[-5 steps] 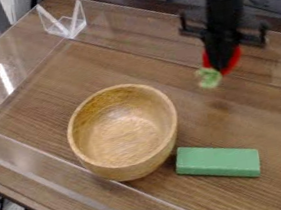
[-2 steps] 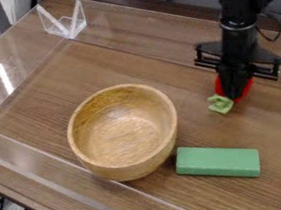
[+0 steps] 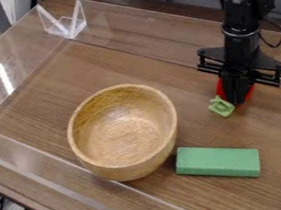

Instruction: Move the red fruit to the right

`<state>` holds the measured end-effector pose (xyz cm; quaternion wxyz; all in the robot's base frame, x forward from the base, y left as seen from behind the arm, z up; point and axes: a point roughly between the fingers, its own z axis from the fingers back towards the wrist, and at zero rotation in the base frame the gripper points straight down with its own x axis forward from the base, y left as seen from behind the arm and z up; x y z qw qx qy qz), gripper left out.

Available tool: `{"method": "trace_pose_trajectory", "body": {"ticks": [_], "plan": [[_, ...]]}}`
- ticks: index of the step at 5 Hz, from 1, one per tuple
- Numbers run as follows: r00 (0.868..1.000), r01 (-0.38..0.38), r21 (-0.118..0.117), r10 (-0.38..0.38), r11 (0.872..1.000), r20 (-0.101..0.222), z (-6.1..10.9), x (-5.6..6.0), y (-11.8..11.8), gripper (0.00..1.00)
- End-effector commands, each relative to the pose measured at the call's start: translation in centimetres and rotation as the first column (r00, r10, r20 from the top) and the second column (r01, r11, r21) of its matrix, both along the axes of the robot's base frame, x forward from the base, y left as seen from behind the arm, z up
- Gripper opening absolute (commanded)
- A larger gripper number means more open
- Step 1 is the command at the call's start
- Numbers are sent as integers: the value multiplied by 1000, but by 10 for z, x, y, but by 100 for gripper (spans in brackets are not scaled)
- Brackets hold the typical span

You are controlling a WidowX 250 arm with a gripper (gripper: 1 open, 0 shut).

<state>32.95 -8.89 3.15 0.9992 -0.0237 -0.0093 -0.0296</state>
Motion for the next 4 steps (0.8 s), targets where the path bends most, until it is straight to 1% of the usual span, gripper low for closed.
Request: {"method": "trace_pose_trajectory", "body": {"ticks": [1,4], "plan": [[1000,1,-3,-1,1000,8,3,5,3,0],[1000,6,-1,-7,1000,-29,-7,5,8,0]]}}
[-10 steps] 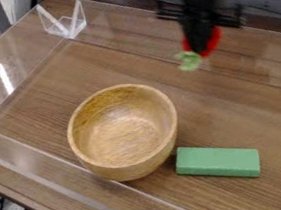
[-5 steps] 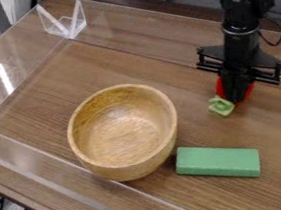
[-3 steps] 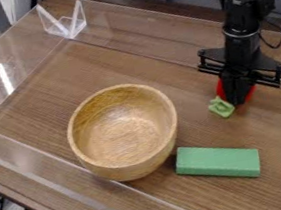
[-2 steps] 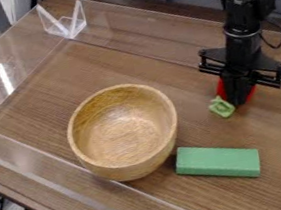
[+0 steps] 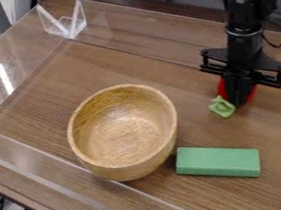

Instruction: Move the red fruit to the right

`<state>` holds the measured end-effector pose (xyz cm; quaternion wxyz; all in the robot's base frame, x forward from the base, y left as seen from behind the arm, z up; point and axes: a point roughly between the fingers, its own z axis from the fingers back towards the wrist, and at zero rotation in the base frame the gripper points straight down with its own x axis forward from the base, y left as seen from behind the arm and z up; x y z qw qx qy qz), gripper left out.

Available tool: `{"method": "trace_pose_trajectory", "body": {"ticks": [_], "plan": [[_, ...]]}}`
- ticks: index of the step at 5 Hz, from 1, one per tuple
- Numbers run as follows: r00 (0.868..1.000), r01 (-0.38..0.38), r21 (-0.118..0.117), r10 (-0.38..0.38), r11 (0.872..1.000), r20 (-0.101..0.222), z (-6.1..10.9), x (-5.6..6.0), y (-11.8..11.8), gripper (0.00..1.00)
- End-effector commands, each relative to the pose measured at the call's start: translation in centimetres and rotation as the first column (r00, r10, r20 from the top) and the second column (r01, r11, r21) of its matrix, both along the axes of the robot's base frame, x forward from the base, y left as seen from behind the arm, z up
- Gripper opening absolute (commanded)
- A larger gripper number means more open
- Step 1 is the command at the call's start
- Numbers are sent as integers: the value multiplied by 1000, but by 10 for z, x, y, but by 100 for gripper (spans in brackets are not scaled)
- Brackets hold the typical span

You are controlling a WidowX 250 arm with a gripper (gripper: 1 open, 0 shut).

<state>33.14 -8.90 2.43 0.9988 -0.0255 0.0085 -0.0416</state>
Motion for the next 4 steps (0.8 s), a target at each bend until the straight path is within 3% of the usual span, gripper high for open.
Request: {"method": "trace_pose_trajectory", "body": {"ticks": [1,4], "plan": [[1000,-28,-1,28,1000,-5,1,4,11,100],[997,-73,-34,73,997,-3,24,5,29,100]]}}
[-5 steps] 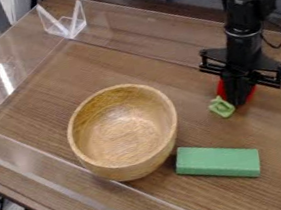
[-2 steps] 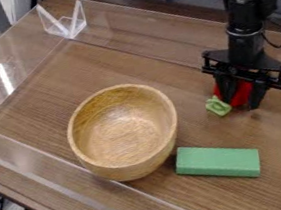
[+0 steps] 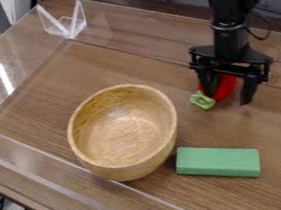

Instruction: Move the red fruit to the right

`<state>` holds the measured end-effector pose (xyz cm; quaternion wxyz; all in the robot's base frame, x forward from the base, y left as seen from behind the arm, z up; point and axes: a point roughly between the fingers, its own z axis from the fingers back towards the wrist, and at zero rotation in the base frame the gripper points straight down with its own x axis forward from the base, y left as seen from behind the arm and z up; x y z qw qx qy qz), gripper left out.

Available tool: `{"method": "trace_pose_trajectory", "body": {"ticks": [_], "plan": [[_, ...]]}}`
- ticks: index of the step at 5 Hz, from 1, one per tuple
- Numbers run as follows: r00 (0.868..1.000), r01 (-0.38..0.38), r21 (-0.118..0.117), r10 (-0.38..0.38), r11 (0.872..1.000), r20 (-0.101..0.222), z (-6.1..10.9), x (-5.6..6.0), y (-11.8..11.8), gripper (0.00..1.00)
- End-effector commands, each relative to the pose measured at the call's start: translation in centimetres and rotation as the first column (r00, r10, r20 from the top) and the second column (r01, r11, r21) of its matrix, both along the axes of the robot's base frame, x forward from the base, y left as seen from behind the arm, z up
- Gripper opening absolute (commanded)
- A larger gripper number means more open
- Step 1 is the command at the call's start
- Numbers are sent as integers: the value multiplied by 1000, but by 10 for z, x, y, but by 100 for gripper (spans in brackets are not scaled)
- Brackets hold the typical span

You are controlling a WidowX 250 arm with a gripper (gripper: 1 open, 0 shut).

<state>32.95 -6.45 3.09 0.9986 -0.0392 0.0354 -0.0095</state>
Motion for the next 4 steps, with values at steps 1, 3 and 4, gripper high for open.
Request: {"method": "trace_pose_trajectory", "body": {"ticks": [1,3,4], "plan": [[998,-18,-15,19,1000,54,25,6,8,100],[998,-28,-24,29,999,50,37,6,14,100],[998,-33,-25,34,999,48,42,7,16,100]]}}
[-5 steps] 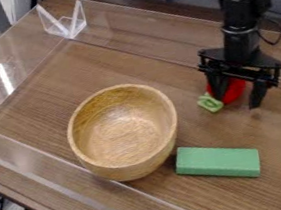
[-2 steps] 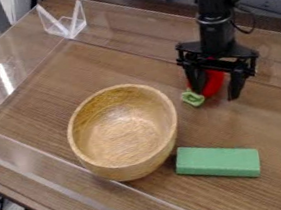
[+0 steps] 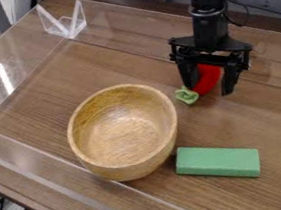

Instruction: Move the red fruit to the right

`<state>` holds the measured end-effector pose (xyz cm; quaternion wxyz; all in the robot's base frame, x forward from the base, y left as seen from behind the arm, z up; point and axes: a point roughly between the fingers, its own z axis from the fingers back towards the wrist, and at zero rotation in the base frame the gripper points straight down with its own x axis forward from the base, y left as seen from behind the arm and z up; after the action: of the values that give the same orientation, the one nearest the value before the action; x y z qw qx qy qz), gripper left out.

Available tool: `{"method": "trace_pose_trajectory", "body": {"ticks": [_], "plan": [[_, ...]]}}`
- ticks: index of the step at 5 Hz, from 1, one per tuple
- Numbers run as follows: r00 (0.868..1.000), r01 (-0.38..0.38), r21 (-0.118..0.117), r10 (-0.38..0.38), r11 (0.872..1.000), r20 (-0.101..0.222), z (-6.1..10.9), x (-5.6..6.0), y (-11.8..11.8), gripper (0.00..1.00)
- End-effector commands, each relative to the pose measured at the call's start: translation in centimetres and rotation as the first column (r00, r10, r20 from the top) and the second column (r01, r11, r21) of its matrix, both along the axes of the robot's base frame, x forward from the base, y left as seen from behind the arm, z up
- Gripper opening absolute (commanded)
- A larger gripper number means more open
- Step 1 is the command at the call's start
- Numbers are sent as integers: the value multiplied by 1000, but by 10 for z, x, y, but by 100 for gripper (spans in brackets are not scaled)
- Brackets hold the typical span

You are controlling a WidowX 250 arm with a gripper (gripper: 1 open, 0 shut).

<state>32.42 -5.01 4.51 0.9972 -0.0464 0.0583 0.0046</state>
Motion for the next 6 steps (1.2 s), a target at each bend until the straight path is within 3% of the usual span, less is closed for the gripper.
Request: {"method": "trace_pose_trajectory", "body": {"ticks": [1,6], "plan": [[995,-12,-8,13,1000,96,33,14,4,100],[997,-16,16,15,1000,82,24,20,8,100]]}}
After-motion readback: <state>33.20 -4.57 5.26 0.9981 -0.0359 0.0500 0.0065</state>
